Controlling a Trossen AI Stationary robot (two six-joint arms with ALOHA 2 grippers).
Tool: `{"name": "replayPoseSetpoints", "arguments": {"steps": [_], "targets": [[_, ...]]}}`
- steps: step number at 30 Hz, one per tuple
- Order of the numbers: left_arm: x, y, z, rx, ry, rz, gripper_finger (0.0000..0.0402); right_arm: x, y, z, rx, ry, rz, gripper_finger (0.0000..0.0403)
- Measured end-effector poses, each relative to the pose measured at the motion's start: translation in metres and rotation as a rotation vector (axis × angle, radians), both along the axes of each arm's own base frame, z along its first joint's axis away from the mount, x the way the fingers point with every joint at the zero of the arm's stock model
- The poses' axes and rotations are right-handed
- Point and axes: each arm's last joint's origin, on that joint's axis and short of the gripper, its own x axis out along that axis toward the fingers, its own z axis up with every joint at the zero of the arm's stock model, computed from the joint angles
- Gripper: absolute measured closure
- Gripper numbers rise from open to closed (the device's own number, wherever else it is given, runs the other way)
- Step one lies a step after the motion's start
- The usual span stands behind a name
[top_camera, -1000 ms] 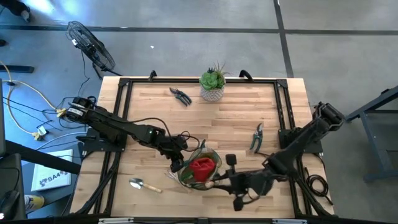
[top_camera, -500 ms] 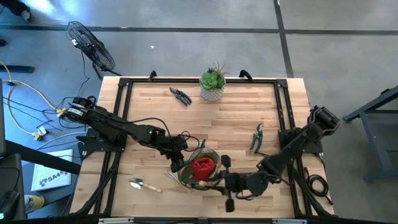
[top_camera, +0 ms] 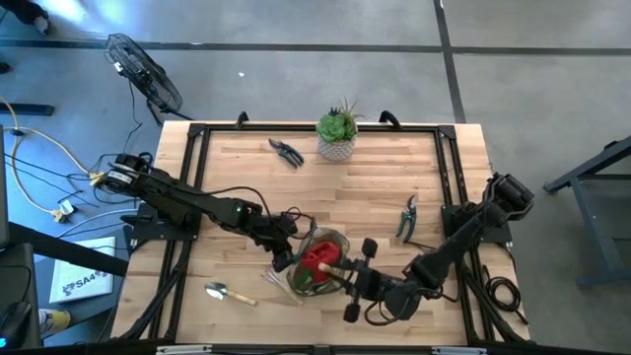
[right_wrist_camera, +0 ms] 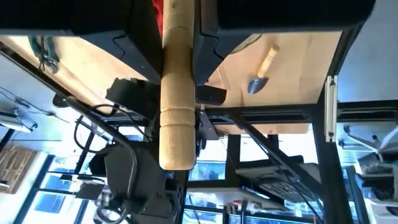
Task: Pick & Place Garden tools in Gardening bag
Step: Put the light brown trowel into the white gardening bag
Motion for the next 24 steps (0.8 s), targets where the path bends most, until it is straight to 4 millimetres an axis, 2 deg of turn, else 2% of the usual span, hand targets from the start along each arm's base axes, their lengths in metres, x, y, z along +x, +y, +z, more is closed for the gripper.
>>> {"name": "replayPoseSetpoints", "arguments": {"steps": [8,17,24], "targets": [[-0.001,-0.005,0.000,-0.004,-0.004,0.031,0.0236,0.006,-0.014,-0.011,0.004,0.081,-0.021,0.0353],[0.000,-0.013,0.003,-0.028,-0.043,0.034,0.0236,0.007,-0.029,-0.036,0.028,0.143,-0.002,0.0353],[0.000,-0.015,0.004,-0.031,-0.050,0.023,0.0236,0.008,-0.028,-0.038,0.034,0.152,0.043,0.0353]]}}
